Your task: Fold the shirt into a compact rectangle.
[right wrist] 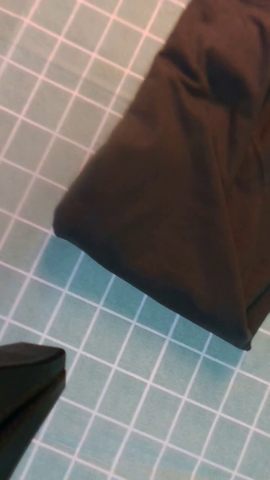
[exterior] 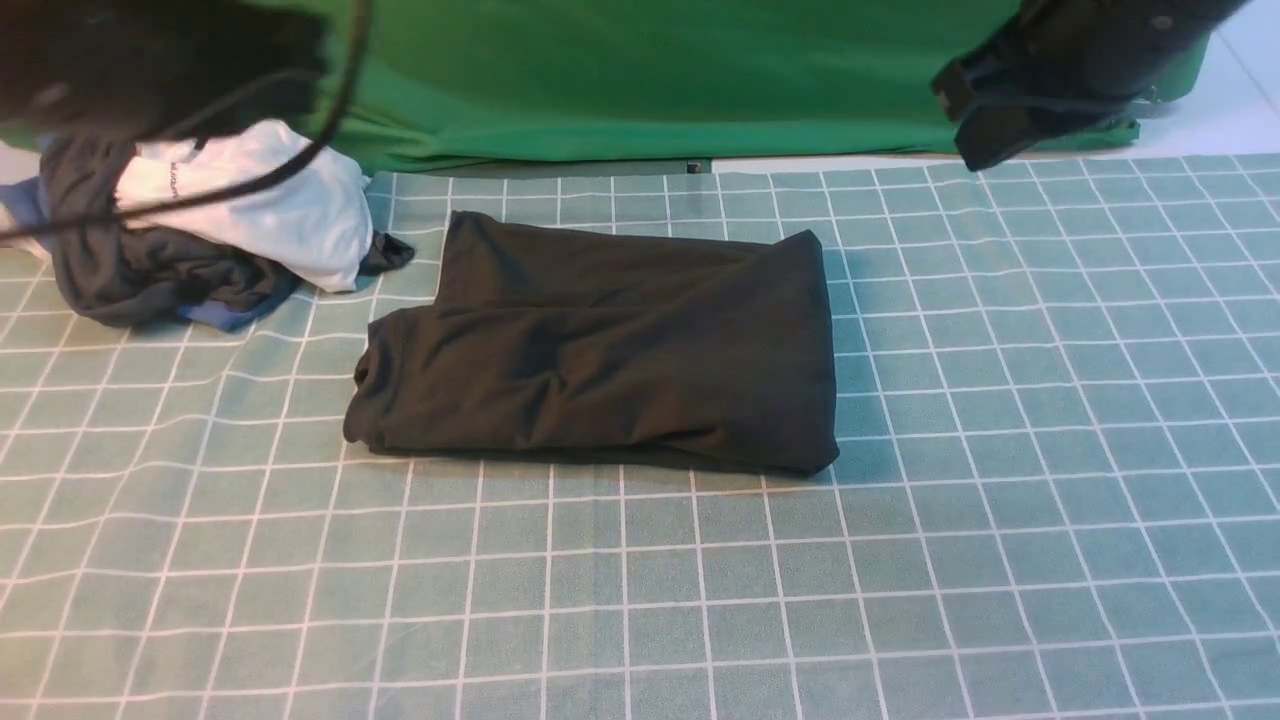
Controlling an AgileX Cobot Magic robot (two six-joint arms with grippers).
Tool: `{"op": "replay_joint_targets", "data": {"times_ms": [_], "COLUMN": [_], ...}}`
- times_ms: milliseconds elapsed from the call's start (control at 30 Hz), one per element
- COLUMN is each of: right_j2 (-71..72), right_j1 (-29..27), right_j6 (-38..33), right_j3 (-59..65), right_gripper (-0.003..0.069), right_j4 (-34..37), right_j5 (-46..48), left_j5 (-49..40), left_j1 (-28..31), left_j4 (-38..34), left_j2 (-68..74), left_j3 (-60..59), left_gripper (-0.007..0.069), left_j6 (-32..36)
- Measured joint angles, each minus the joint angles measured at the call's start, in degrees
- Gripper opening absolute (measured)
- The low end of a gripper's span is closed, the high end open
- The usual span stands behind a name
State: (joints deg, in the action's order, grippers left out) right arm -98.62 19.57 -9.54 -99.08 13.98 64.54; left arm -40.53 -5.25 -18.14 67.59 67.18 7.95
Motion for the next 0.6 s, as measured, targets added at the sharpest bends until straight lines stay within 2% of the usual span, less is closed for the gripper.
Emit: {"op": "replay_joint_targets", "data": {"times_ms": [167,267,333,367,400,500,600], "right_j2": [-0.41,-2.49,-4.63,-4.89,-7.31,-11.49,-14.91], "right_j1": [1.54,2.57,2.67,2.67,2.67,2.67,2.67], "right_j6": [-1.9,-2.2,-2.2,-2.2,-1.76,-1.5,-2.87], "right_j3": [10.53,14.62,16.21,16.37,16.64,16.82,16.82], "right_gripper": [0.0004,0.0064,0.0161,0.0185,0.029,0.0477,0.0581], "right_j4": [3.88,5.1,5.31,5.31,5.64,8.92,13.66], "right_j5": [-6.61,-9.88,-11.62,-12.01,-13.34,-16.1,-18.22], "left_j5": [0.0,0.18,0.38,0.36,0.63,0.88,0.87], "left_j1": [1.88,1.93,1.93,1.93,1.93,1.93,1.93], "left_j4": [0.08,-1.31,-2.15,-2.29,-2.54,-2.66,-2.82], "left_j2": [-14.59,-20.98,-24.84,-25.18,-27.89,-30.69,-31.34], "left_j3": [-14.21,-21.4,-25.5,-26.21,-28.46,-30.9,-31.34], "left_gripper": [0.0011,0.0011,0.0011,0.0011,0.0011,0.0011,0.0011], "left_j6": [-0.05,-0.37,-0.75,-0.84,-1.77,-2.8,-3.65]}}
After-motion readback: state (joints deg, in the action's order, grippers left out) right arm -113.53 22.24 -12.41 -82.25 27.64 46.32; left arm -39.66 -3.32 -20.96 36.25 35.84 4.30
